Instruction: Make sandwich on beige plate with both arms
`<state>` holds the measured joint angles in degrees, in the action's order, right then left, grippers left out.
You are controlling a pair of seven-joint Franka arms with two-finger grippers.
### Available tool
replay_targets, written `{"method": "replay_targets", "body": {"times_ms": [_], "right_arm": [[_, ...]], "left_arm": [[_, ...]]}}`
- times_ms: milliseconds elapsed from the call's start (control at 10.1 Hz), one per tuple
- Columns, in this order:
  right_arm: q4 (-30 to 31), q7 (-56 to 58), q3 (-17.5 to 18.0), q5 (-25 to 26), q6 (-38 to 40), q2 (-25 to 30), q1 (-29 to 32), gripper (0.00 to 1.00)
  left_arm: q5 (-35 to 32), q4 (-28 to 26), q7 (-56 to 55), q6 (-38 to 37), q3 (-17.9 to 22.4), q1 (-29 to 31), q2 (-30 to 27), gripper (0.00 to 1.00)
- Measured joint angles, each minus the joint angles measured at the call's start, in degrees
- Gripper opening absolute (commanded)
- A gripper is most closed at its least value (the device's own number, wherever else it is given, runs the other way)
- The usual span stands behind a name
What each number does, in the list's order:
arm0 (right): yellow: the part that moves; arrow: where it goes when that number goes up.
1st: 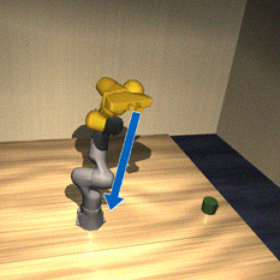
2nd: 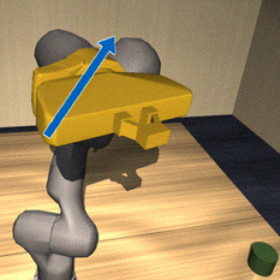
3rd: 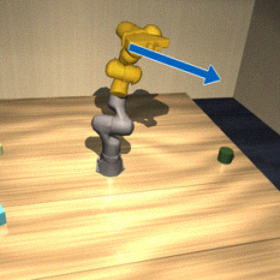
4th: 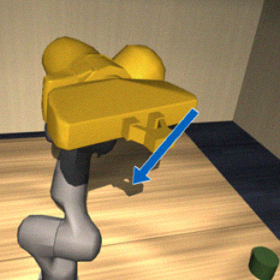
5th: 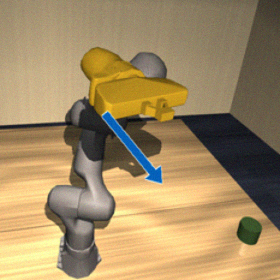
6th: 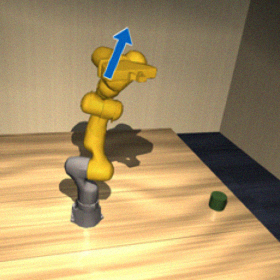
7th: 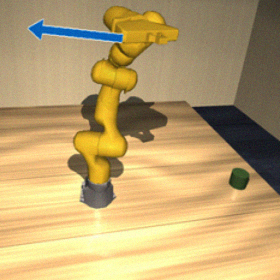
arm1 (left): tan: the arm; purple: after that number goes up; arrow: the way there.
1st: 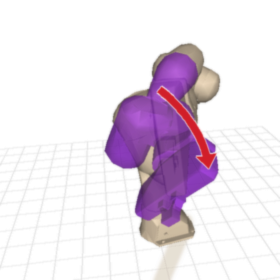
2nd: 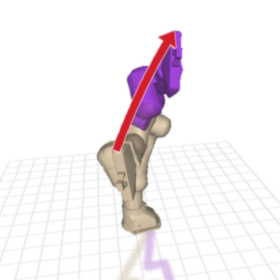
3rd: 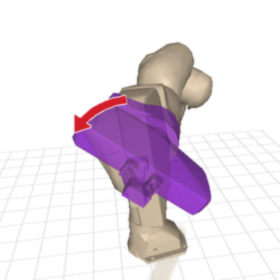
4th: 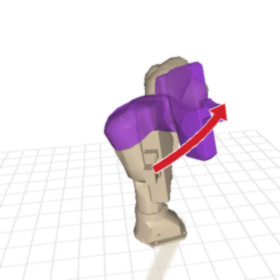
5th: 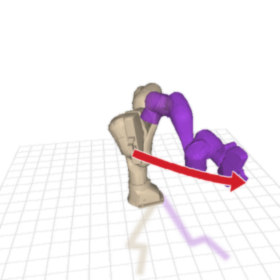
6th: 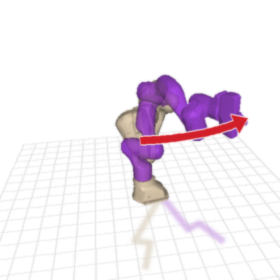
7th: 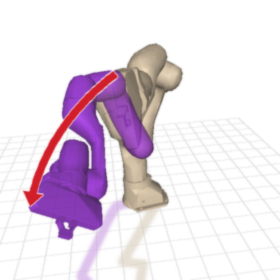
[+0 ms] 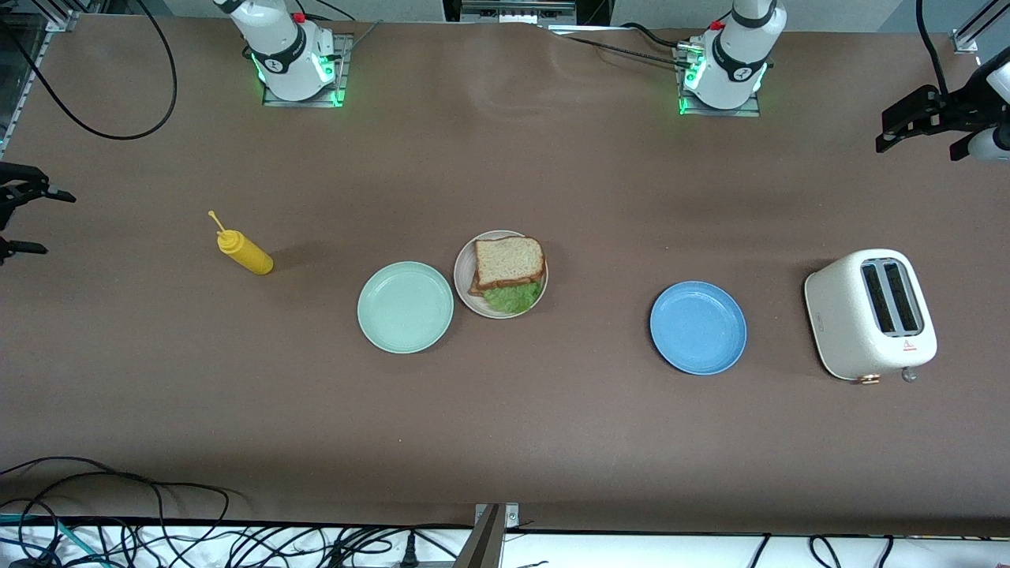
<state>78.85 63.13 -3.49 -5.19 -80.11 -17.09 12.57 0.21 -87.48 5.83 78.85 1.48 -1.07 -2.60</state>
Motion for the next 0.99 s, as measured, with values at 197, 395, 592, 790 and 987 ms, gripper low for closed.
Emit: {"method": "replay_targets", "body": {"times_ms": [197, 395, 592, 790, 987], "right_arm": [[-0.02, -20.23, 5.77, 6.82, 0.98, 3.47, -0.09, 1.0], [1.46, -40.52, 9.02, 8.23, 2.51, 5.79, -0.29, 1.0], [5.36, -57.57, 10.03, 8.32, 2.23, 7.88, -2.14, 1.0], [9.6, -65.71, 9.58, 8.34, -1.48, 10.27, -4.62, 1.0], [12.89, -67.0, 3.17, 8.38, -3.68, 13.13, -9.26, 1.0]], "left_arm": [[0.0, 0.18, 0.0, 0.11, -0.01, -0.01, 0.04, 1.0], [0.0, 0.76, 0.0, 0.26, 0.01, -0.01, 0.35, 1.0], [0.0, 1.21, 0.0, 0.29, 0.03, 0.0, 0.63, 1.0], [0.0, 1.3, 0.0, 0.29, -0.12, -0.13, 0.77, 1.0], [0.0, 1.34, 0.0, 0.3, -0.12, -0.32, 0.88, 1.0]]}}
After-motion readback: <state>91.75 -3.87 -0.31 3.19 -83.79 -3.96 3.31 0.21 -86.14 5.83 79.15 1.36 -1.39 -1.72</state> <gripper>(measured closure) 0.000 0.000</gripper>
